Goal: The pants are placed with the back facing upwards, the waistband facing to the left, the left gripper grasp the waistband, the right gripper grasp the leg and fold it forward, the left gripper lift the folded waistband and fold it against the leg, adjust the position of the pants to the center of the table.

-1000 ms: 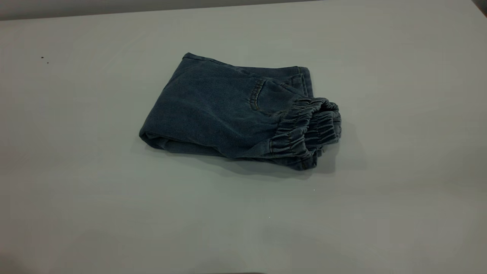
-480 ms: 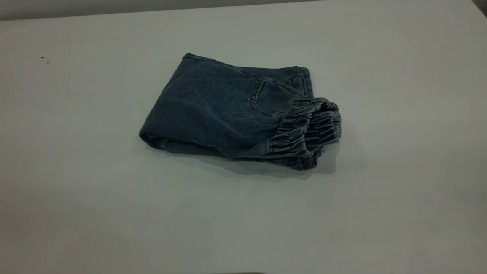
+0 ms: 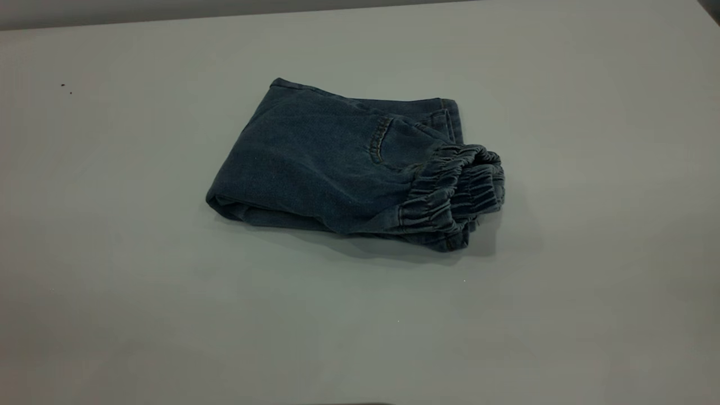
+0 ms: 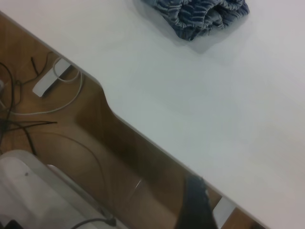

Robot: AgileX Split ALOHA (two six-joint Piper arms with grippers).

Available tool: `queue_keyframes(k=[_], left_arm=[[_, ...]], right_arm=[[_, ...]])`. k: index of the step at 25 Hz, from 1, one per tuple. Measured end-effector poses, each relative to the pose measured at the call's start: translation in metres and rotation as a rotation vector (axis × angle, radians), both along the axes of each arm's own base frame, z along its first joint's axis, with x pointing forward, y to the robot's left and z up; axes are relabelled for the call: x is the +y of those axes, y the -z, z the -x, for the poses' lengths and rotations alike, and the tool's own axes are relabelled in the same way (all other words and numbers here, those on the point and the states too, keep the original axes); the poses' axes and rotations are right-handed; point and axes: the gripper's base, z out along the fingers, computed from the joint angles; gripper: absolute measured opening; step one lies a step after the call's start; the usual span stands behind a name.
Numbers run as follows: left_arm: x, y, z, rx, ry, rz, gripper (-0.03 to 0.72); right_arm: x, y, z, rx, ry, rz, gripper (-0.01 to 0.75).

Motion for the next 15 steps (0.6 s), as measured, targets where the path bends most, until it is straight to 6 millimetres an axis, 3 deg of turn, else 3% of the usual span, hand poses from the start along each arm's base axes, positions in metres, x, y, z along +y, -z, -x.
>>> queue_keyframes(k=[6, 10, 15], left_arm=[[0.0, 0.0, 0.0, 0.0, 0.0, 0.0, 0.57], [0.0, 0.0, 0.0, 0.0, -0.033, 0.001, 0.57], [0.001, 0.0, 0.0, -0.01, -0.14, 0.003, 0.57]], right_arm=[[-0.003, -0.001, 0.002, -0.018, 0.065, -0.016, 0.435], [-0.009, -0.002, 0.004, -0.064, 0.304, -0.035, 0.435], [-0.015, -0.003, 0.022, -0.2, 0.531, -0.077, 0.435]])
